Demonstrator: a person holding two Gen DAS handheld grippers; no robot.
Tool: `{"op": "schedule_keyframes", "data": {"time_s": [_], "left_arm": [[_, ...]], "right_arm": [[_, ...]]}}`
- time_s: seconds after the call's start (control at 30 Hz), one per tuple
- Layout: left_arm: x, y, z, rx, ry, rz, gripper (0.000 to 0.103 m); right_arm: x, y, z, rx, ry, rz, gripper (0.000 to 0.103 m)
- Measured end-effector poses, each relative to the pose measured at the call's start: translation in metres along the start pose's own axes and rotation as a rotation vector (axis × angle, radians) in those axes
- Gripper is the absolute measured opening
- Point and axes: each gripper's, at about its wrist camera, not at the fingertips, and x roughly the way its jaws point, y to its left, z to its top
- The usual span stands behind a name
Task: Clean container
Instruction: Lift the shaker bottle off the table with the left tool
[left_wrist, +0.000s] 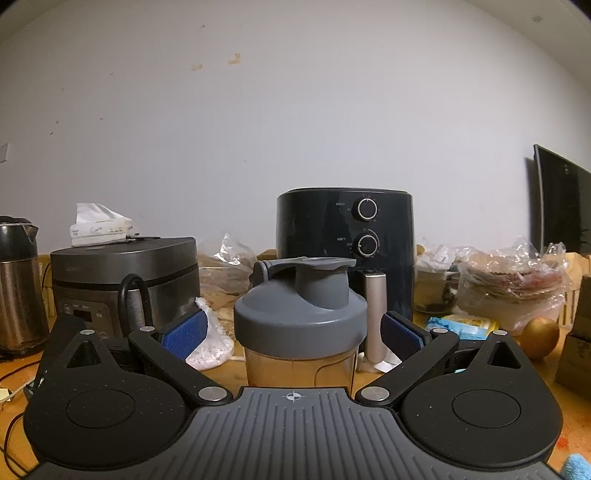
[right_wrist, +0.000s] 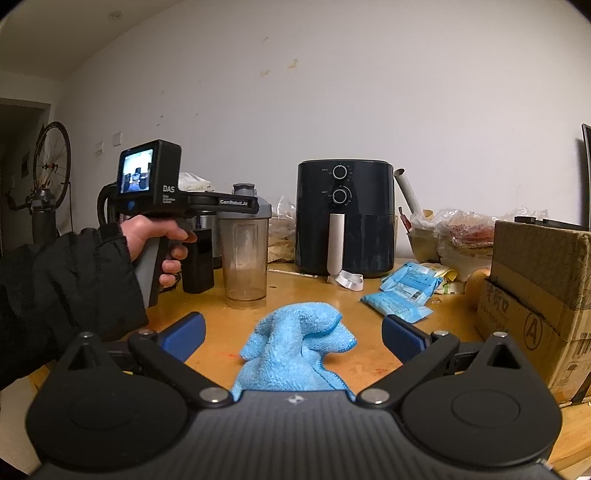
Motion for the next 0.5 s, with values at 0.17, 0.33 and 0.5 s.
{"op": "schedule_keyframes", "data": {"time_s": [0.17, 0.33, 0.5], "left_arm": [[0.008, 0.000, 0.000, 0.000, 0.005, -0.004, 0.103], [0.015, 0.000, 0.000, -0.004, 0.011, -0.006, 0.103], [0.022, 0.001, 0.000, 0.001, 0.015, -0.011, 0.103]], "right_arm": [[0.000, 0.000, 0.000, 0.005, -0.004, 0.011, 0.103], [-0.003, 0.000, 0.000, 0.011, -0.017, 0.027, 0.103], [-0.004, 0.002, -0.002, 0.009, -0.004, 0.036, 0.103]]}}
